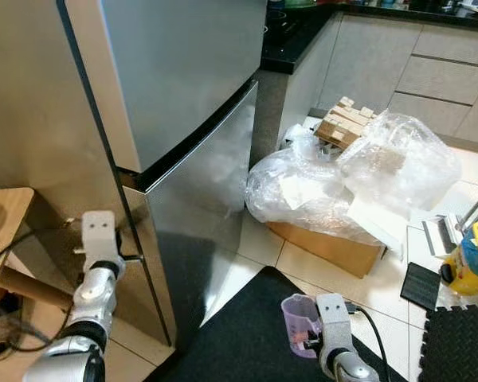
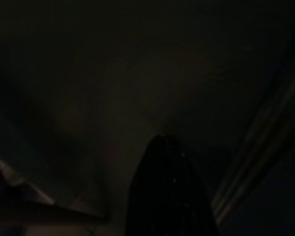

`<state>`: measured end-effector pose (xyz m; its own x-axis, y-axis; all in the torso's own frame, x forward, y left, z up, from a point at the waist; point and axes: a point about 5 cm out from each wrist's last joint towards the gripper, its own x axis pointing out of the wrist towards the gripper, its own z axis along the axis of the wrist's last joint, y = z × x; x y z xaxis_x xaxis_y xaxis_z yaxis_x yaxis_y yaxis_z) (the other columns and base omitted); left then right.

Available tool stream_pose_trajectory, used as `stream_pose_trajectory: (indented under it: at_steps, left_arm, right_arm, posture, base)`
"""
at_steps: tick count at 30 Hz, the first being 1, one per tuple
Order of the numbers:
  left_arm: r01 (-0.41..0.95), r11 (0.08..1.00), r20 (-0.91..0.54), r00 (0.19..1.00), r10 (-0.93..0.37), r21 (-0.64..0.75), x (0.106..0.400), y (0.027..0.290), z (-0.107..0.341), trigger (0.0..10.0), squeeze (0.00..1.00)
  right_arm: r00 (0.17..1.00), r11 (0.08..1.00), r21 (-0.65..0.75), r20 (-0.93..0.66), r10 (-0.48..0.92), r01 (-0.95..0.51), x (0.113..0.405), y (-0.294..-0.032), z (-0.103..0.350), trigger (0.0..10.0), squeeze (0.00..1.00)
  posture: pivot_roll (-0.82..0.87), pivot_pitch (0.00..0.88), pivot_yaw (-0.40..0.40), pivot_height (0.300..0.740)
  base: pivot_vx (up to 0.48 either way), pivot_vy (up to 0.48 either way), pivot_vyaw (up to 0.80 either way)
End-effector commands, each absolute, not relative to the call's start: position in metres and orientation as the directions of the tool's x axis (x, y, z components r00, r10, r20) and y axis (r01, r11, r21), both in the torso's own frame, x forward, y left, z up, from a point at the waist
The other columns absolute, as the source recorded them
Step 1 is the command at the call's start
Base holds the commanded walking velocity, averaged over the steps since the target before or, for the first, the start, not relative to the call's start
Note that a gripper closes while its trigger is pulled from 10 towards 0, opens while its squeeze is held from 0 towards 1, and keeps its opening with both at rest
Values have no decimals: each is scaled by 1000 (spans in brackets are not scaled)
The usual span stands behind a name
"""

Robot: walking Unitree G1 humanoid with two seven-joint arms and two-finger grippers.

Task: Restocking fridge

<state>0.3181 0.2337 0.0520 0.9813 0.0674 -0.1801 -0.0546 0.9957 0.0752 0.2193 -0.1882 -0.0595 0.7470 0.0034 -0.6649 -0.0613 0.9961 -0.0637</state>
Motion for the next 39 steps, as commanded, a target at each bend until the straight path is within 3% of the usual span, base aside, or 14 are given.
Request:
stream_pose_trajectory:
  at_steps: [1, 2, 13, 21, 39]
  left_arm:
    - [1, 994, -133, 991, 14, 112, 331, 228, 68, 4667, 0]
    - [6, 993, -127, 992, 9, 119, 333, 226, 71, 10000, 0]
    - [84, 992, -113, 991, -72, 99, 352, 210, 89, 10000, 0]
    - [245, 960, -212, 954, -214, 136, 343, 199, 71, 10000, 0]
    - [387, 920, -210, 906, -367, 61, 342, 174, 70, 10000, 0]
  right_arm:
    - [747, 996, -64, -665, -3, -54, 219, -189, -59, 10000, 0]
    - [747, 996, -65, -664, -3, -54, 220, -190, -59, 10000, 0]
    - [749, 997, -70, -663, -13, -44, 220, -193, -58, 10000, 0]
    - [743, 997, -71, -669, -16, -43, 216, -193, -61, 10000, 0]
    - [743, 994, -87, -669, -11, -64, 217, -192, -60, 10000, 0]
  posture:
    - [-102, 40, -24, 740]
    - [-103, 40, -24, 740]
    - [-110, 45, -19, 740]
    - [-108, 49, -19, 740]
    - [-119, 45, -20, 740]
  base:
    - [0, 0, 0]
    - [0, 0, 0]
    - [0, 0, 0]
    - [0, 0, 0]
    - [0, 0, 0]
